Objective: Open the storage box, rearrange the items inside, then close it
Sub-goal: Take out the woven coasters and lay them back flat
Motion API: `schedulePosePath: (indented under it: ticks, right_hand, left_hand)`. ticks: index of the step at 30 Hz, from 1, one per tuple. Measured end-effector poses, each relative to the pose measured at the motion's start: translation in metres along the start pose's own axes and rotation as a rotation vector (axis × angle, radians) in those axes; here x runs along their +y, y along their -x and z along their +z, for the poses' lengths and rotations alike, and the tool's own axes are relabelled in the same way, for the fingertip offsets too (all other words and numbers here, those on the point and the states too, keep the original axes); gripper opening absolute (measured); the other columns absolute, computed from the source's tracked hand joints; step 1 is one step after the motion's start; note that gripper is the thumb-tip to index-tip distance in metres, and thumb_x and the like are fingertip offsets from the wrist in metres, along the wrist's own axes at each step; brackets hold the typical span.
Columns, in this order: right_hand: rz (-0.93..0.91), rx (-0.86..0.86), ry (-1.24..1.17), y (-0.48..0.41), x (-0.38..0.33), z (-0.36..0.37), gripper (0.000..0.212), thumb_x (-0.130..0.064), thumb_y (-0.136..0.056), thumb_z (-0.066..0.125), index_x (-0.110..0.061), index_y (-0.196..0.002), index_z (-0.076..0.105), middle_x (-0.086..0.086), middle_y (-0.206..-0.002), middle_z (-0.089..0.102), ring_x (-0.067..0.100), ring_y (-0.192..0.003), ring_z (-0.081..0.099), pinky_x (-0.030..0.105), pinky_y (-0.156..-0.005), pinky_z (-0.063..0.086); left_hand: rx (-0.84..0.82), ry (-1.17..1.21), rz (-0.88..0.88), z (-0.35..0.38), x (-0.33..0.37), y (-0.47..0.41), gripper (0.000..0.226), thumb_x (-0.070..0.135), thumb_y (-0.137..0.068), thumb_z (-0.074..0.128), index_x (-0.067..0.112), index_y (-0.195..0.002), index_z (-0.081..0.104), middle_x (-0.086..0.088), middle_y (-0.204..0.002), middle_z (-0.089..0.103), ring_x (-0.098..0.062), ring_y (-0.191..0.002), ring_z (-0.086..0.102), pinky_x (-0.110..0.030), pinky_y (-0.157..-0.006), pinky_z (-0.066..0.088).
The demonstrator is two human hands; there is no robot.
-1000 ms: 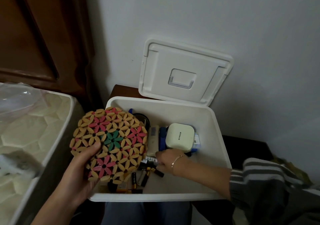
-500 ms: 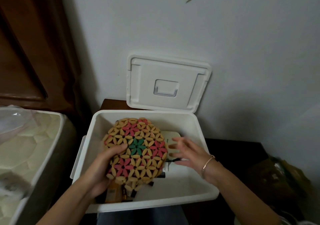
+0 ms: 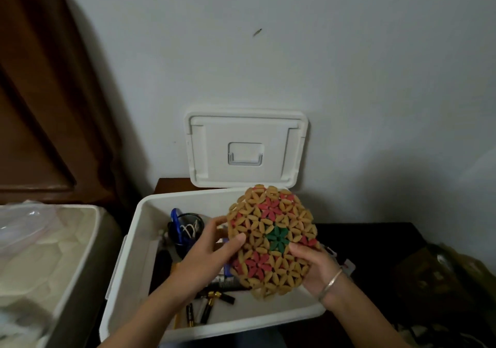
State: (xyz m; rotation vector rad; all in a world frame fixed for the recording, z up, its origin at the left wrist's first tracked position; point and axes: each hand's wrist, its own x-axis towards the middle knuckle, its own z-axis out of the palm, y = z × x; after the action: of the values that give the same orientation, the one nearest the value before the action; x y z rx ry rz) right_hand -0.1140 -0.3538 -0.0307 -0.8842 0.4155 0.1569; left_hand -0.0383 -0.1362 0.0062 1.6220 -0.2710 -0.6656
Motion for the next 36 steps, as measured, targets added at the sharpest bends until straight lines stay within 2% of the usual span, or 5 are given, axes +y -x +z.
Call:
schedulePosePath:
  ticks: [8, 13, 16, 24, 36]
  right_hand:
    - [-0.019, -0.017, -0.284, 0.011, -0.004, -0.034, 0.051, -0.012, -0.080, 0.061, -0.006, -0.130, 0.052, 0.021, -0.129, 0.058, 0.038, -0.114, 0.059, 0.049, -0.082, 0.054]
    - [-0.062, 0.013, -0.312, 0.015, 0.003, -0.026, 0.057, -0.012, -0.074, 0.066, -0.007, -0.129, 0.052, 0.018, -0.127, 0.060, 0.034, -0.114, 0.060, 0.047, -0.086, 0.053]
    - [-0.081, 0.005, -0.306, 0.021, 0.007, -0.022, 0.054, -0.012, -0.073, 0.066, -0.007, -0.126, 0.055, 0.017, -0.125, 0.062, 0.033, -0.111, 0.062, 0.047, -0.087, 0.053]
    - [-0.132, 0.028, -0.293, 0.040, 0.009, -0.026, 0.044, -0.013, -0.078, 0.062, -0.008, -0.121, 0.059, 0.017, -0.120, 0.065, 0.034, -0.106, 0.065, 0.045, -0.077, 0.057]
    - [-0.131, 0.006, -0.240, 0.045, 0.000, -0.027, 0.051, -0.014, -0.078, 0.062, -0.011, -0.129, 0.054, 0.017, -0.127, 0.061, 0.033, -0.113, 0.061, 0.046, -0.083, 0.055]
  left_hand:
    - [-0.196, -0.717, 0.123, -0.014, -0.059, 0.045, 0.064, 0.079, -0.069, 0.057, 0.053, -0.125, 0.042, 0.032, -0.131, 0.047, 0.014, -0.121, 0.045, -0.018, -0.103, 0.042]
    - [-0.284, -1.240, 0.268, -0.005, -0.080, 0.053, 0.044, 0.043, -0.099, 0.045, 0.036, -0.142, 0.042, 0.011, -0.137, 0.052, -0.008, -0.124, 0.050, -0.024, -0.100, 0.041]
    - [-0.231, -1.395, 0.343, -0.004, -0.086, 0.055, 0.042, 0.039, -0.104, 0.033, 0.033, -0.145, 0.037, 0.008, -0.136, 0.053, -0.014, -0.123, 0.051, -0.029, -0.097, 0.041]
    - [-0.085, -1.322, 0.578, -0.013, -0.083, 0.046, 0.031, 0.030, -0.098, 0.053, 0.025, -0.127, 0.060, 0.005, -0.106, 0.071, -0.015, -0.091, 0.068, -0.025, -0.069, 0.050]
    - [-0.018, -1.344, 0.477, -0.055, -0.068, -0.027, 0.031, 0.034, -0.101, 0.044, 0.023, -0.125, 0.059, -0.001, -0.111, 0.069, -0.020, -0.096, 0.063, -0.028, -0.070, 0.042]
